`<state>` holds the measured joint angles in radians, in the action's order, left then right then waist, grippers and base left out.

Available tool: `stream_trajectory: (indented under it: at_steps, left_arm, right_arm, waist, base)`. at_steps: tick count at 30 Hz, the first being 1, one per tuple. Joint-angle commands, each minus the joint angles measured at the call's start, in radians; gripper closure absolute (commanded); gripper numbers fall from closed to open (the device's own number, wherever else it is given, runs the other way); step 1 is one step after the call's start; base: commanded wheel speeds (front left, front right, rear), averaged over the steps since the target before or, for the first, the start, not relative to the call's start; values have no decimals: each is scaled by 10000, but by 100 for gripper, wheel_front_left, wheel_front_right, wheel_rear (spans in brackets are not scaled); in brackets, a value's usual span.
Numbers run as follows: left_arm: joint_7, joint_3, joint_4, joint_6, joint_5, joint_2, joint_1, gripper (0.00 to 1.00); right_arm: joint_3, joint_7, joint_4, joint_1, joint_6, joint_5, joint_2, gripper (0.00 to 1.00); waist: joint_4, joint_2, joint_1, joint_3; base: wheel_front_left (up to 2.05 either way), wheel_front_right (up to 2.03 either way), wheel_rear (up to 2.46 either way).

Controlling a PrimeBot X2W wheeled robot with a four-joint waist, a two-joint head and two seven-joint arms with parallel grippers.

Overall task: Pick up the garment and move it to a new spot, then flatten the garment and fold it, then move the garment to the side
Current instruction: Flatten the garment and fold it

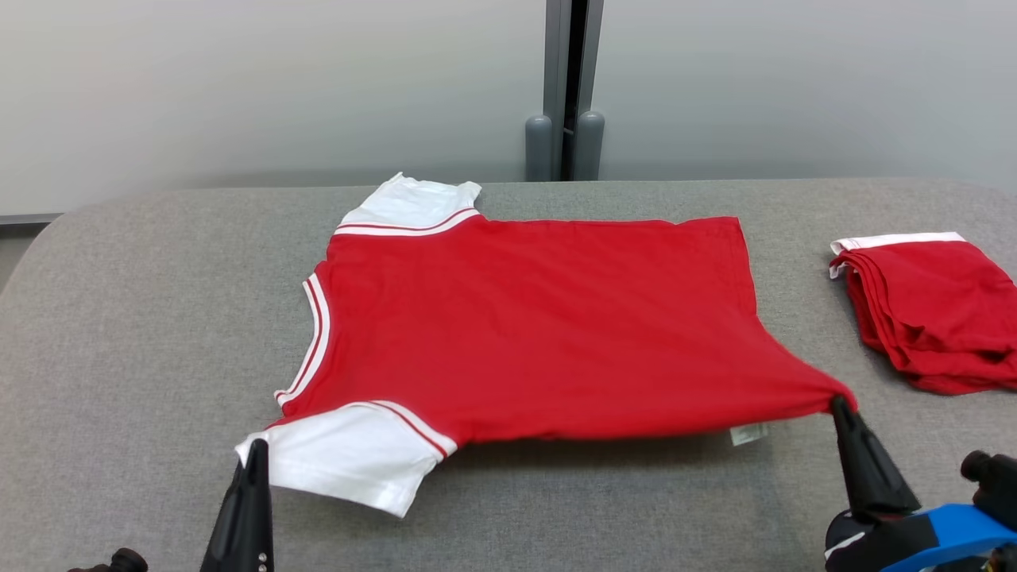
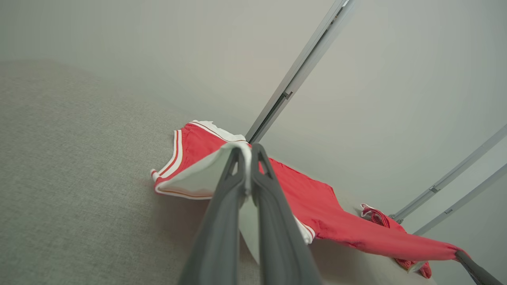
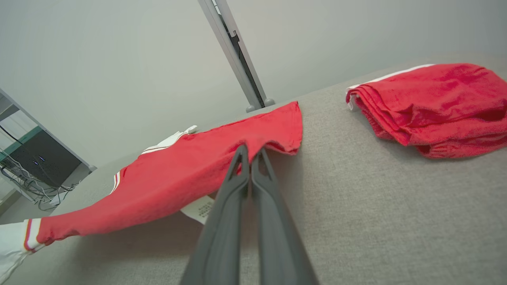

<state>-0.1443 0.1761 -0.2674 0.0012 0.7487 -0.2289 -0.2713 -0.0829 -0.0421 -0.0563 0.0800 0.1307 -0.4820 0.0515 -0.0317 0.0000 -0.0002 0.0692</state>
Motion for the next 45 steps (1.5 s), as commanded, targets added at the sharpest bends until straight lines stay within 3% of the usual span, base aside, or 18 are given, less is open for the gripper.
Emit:
stream_trajectory:
  at_steps: [1, 17, 34, 44, 45]
  left_arm:
    - [78, 65, 26, 13, 96, -50, -100, 100]
    - [-15, 461, 2664, -383, -70, 176, 1615, 100]
    - [-866, 637, 5647, -652, -1213, 420, 6290, 100]
    - [-1206, 364, 7362, -798, -1779, 762, 7654, 100]
    - [-1210, 325, 7458, -818, -1831, 812, 7698, 80]
  right_arm:
    - [6, -137, 207, 134, 3, -242, -11, 100]
    - [485, -35, 3170, -961, 3, 323, -7, 100]
    - [375, 1145, 5028, -3980, 3, 200, -3, 100]
    - [880, 1619, 6180, -5057, 1, 515, -2, 100]
    - [875, 1675, 6308, -5123, 1, 575, 1, 76]
  waist:
    - [-11, 0, 2, -15]
    - [72, 0, 2, 47]
    - [-219, 0, 2, 1571]
    - [-378, 0, 2, 2084]
    - [-379, 0, 2, 2084]
  base:
    - [0, 0, 0]
    - [0, 0, 0]
    - [0, 0, 0]
    - [0, 0, 0]
    - [0, 0, 0]
